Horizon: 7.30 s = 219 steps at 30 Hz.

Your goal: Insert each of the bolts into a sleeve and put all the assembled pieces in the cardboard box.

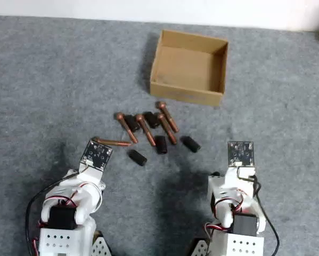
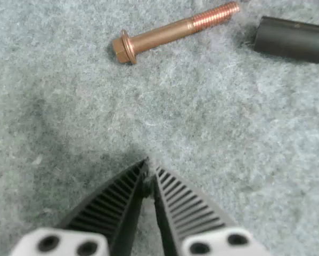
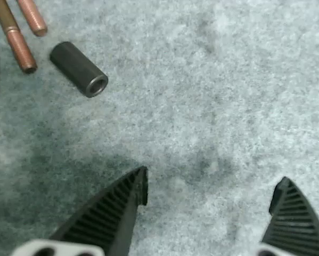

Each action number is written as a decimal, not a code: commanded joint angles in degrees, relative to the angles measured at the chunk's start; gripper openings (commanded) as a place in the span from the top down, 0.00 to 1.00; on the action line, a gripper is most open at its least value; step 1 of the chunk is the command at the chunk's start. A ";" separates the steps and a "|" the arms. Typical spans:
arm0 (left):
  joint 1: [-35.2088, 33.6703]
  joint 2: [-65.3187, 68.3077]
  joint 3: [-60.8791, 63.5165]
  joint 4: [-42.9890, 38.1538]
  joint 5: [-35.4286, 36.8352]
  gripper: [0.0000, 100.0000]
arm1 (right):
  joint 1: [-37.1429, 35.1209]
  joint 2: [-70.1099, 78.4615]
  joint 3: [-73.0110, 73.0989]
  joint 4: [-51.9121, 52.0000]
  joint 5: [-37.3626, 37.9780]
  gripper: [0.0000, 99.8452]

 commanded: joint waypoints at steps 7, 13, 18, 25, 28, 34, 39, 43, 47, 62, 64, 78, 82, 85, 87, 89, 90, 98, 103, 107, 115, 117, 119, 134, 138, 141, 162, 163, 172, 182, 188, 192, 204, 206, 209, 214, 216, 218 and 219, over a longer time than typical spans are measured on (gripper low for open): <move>-0.22 -0.13 1.10 0.18 -0.18 0.99 | 0.22 -0.31 6.02 0.22 -0.09 0.66; -0.22 -0.13 1.10 0.18 -0.18 0.99 | 0.22 -0.31 6.02 0.22 -0.09 0.66; -0.22 -0.13 1.10 0.18 -0.18 0.99 | 0.22 -0.31 6.02 0.22 -0.09 0.66; -0.22 -0.13 1.10 0.18 -0.18 0.99 | 0.22 -0.31 6.02 0.22 -0.09 0.66; -0.22 -0.13 1.10 0.18 -0.18 0.99 | 0.22 -0.31 6.02 0.22 -0.09 0.66; 0.04 -0.13 1.10 0.18 -0.18 0.99 | 0.22 -0.31 6.02 0.22 -0.09 0.66; 6.90 -0.13 1.10 0.18 -0.18 0.99 | -1.63 -0.22 6.11 0.22 -0.44 0.66; 10.07 -0.13 1.10 0.18 -0.26 0.99 | -5.85 -0.22 6.11 0.22 -0.26 0.66; 6.46 -0.22 0.57 0.09 -0.35 0.99 | -6.37 -0.22 6.11 0.31 -0.26 0.66; -2.42 -0.04 -12.44 -5.63 0.18 0.99 | 11.21 -0.22 5.67 -1.54 -0.09 0.66; -1.54 0.04 -13.93 -9.67 2.29 0.99 | 12.97 -0.22 5.67 -1.54 0.35 0.66; 11.47 43.65 -31.78 -25.93 13.80 0.99 | 7.60 -0.22 5.49 -0.66 24.18 0.66; 10.68 59.47 -37.67 -26.37 21.01 0.99 | -1.54 -0.13 1.10 0.22 18.90 0.66; 7.96 65.63 -38.37 -30.68 21.63 0.99 | -6.37 -0.13 -0.66 0.92 18.90 0.66; 6.20 68.44 -37.58 -34.11 21.63 0.99 | -7.34 -0.13 -1.80 0.66 18.90 0.66; 4.79 70.11 -36.35 -37.45 21.71 0.99 | -8.84 0.57 -4.18 0.57 18.99 0.66; 4.62 70.55 -35.91 -38.51 21.80 0.99 | -9.80 2.15 -5.58 0.57 18.99 0.66; 4.26 70.64 -34.95 -39.74 21.80 0.99 | -14.29 44.70 -32.66 -3.82 16.18 0.66; 4.26 70.73 -34.95 -39.74 21.80 0.99 | -19.47 73.98 -52.44 -3.91 16.00 0.66; 4.18 70.81 -34.95 -39.82 21.80 0.99 | -22.20 92.09 -64.57 -3.91 15.74 0.66; 4.18 70.73 -34.95 -39.82 21.80 0.99 | -23.25 115.74 -75.21 -4.00 15.65 0.66; 4.18 70.73 -34.95 -39.82 21.80 0.99 | -23.25 118.20 -75.30 -4.00 15.56 0.66; 4.18 70.73 -34.95 -39.82 21.80 0.99 | -23.08 119.87 -75.21 -4.00 15.03 0.66; 4.18 70.64 -34.95 -39.65 21.80 0.99 | -22.90 124.00 -75.56 -6.46 15.74 0.71; 4.18 70.64 -34.95 -39.65 21.80 0.99 | -23.08 124.09 -75.56 -6.64 15.74 0.99; 4.18 70.64 -34.95 -39.65 21.80 0.99 | -22.99 124.09 -75.56 -6.64 15.65 0.97; 4.97 94.37 -51.65 -35.43 26.64 0.99 | -17.63 100.26 -58.07 -16.84 8.88 1.00; 5.49 94.73 -53.05 -33.41 28.66 0.99 | -17.63 100.26 -58.15 -16.84 8.88 1.00; 10.59 94.64 -55.43 -30.59 36.40 0.99 | -17.45 100.26 -57.80 -20.09 8.88 1.00; 7.34 89.54 -55.08 -27.08 43.87 0.78 | -17.54 100.26 -57.80 -20.18 8.88 1.00; 1.98 89.63 -53.85 -27.16 55.12 0.78 | -17.54 100.35 -57.80 -23.25 8.88 1.00; 2.42 89.10 -52.09 -26.99 56.09 0.77 | -17.63 100.35 -57.80 -23.25 8.88 1.00; 4.09 89.10 -52.09 -22.95 63.03 0.77 | -17.63 100.44 -57.71 -23.34 8.88 1.00; 6.55 89.10 -52.09 -22.77 62.68 0.77 | -17.63 101.67 -57.71 -23.34 8.88 1.00; 10.68 89.10 -51.82 -22.51 62.68 0.77 | -17.54 105.54 -58.15 -23.25 8.88 1.00; 5.85 89.71 -51.82 -25.32 71.47 0.77 | -17.27 108.09 -60.62 -22.90 8.88 1.00; 3.47 89.71 -51.65 -27.25 72.26 0.78 | -17.27 108.09 -61.49 -22.90 8.88 1.00; 2.24 89.71 -51.56 -27.52 72.44 0.78 | -17.27 108.09 -61.49 -22.90 8.88 1.00; 2.07 89.80 -51.56 -27.52 72.62 0.78 | -17.27 108.09 -61.49 -22.90 8.88 1.00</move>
